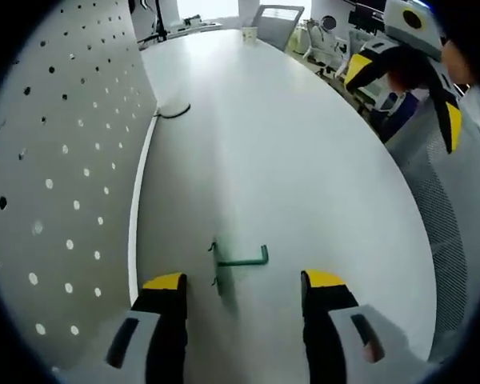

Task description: Insert the hook assembly into the mounting plate slot until the hook locks in place.

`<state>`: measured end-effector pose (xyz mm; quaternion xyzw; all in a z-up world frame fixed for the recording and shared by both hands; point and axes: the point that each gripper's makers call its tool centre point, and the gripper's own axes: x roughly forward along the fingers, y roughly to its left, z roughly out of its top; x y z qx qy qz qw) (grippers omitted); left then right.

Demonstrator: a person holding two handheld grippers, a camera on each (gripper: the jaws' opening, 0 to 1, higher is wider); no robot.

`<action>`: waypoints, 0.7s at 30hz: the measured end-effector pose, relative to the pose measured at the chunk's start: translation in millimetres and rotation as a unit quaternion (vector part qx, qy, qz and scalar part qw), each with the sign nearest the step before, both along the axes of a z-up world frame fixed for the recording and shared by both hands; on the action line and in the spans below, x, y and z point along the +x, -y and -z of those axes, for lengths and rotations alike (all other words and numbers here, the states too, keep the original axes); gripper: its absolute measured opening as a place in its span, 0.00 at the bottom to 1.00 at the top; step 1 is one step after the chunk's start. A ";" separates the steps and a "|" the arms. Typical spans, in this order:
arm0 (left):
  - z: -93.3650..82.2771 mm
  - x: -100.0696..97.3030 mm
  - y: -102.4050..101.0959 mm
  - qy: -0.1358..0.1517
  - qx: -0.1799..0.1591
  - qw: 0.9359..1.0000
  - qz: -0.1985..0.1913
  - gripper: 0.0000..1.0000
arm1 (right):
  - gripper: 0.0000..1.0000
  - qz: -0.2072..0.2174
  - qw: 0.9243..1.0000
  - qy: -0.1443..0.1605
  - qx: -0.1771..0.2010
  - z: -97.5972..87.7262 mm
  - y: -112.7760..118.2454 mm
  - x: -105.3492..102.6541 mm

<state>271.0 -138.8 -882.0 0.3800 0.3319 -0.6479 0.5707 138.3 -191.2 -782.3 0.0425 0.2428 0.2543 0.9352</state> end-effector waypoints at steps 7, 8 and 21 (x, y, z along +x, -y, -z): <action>-0.7 7.4 1.4 0.001 -0.004 1.000 -0.022 0.45 | 0.63 0.000 1.000 -0.001 0.002 0.2 -0.3 0.3; -0.8 7.6 1.4 0.002 -0.005 1.000 -0.022 0.43 | 0.63 0.000 1.000 -0.002 0.001 0.5 -0.4 0.0; -1.1 15.3 1.4 0.012 -0.013 0.998 -0.061 0.21 | 0.63 0.002 1.000 -0.007 0.001 2.7 1.2 -1.0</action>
